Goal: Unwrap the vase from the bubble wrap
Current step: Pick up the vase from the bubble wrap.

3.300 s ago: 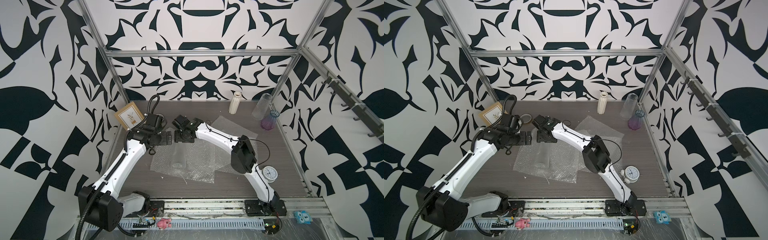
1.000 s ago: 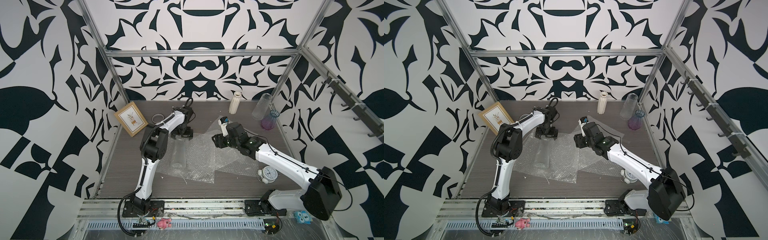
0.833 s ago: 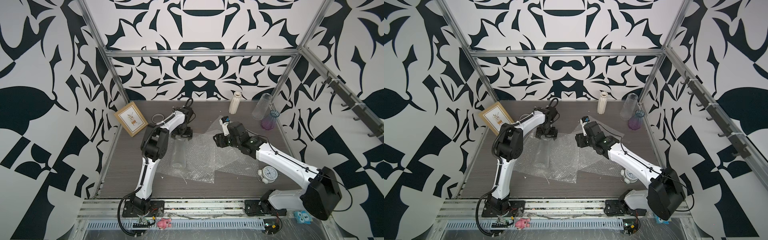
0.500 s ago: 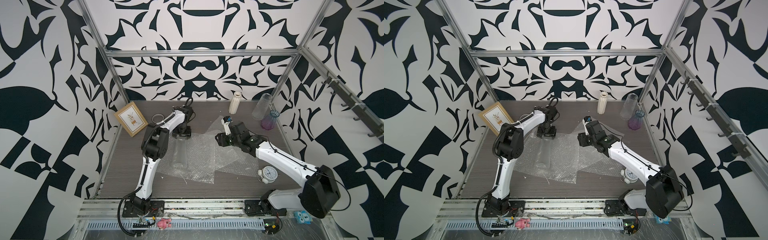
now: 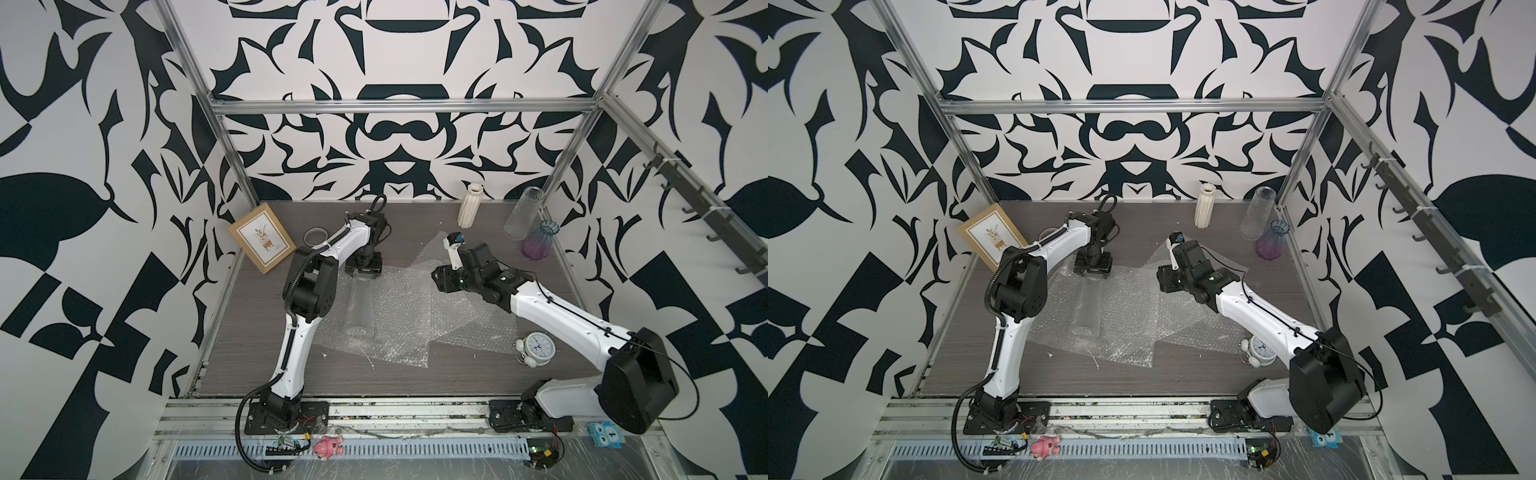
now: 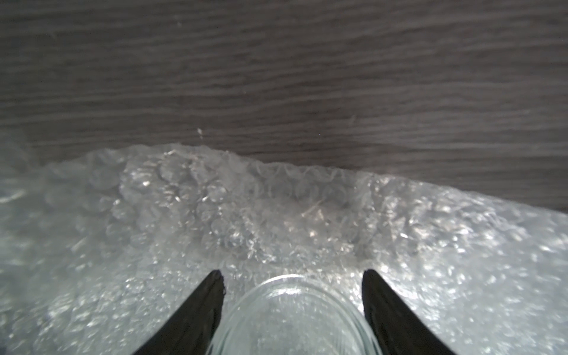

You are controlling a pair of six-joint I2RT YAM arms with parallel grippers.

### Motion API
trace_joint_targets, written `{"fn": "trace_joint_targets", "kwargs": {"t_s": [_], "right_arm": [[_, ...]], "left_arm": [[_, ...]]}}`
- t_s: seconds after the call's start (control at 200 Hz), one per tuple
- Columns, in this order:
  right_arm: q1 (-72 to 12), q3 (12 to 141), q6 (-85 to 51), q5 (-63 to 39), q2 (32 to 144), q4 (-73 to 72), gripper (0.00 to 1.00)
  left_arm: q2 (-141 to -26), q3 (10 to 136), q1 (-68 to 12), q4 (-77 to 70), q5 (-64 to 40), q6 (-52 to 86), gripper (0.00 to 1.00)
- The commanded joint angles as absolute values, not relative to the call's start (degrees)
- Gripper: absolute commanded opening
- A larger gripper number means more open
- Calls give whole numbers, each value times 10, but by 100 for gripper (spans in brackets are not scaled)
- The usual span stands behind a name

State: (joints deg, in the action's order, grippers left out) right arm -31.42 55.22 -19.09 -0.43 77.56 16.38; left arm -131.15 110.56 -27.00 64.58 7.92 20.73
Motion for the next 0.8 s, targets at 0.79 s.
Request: {"fn": "trace_joint_targets", "kwargs": {"t_s": [0.79], "right_arm": [[-311, 530, -225, -9, 709, 151, 58]], "left_arm": [[-967, 873, -302, 536, 127, 287, 49]]}}
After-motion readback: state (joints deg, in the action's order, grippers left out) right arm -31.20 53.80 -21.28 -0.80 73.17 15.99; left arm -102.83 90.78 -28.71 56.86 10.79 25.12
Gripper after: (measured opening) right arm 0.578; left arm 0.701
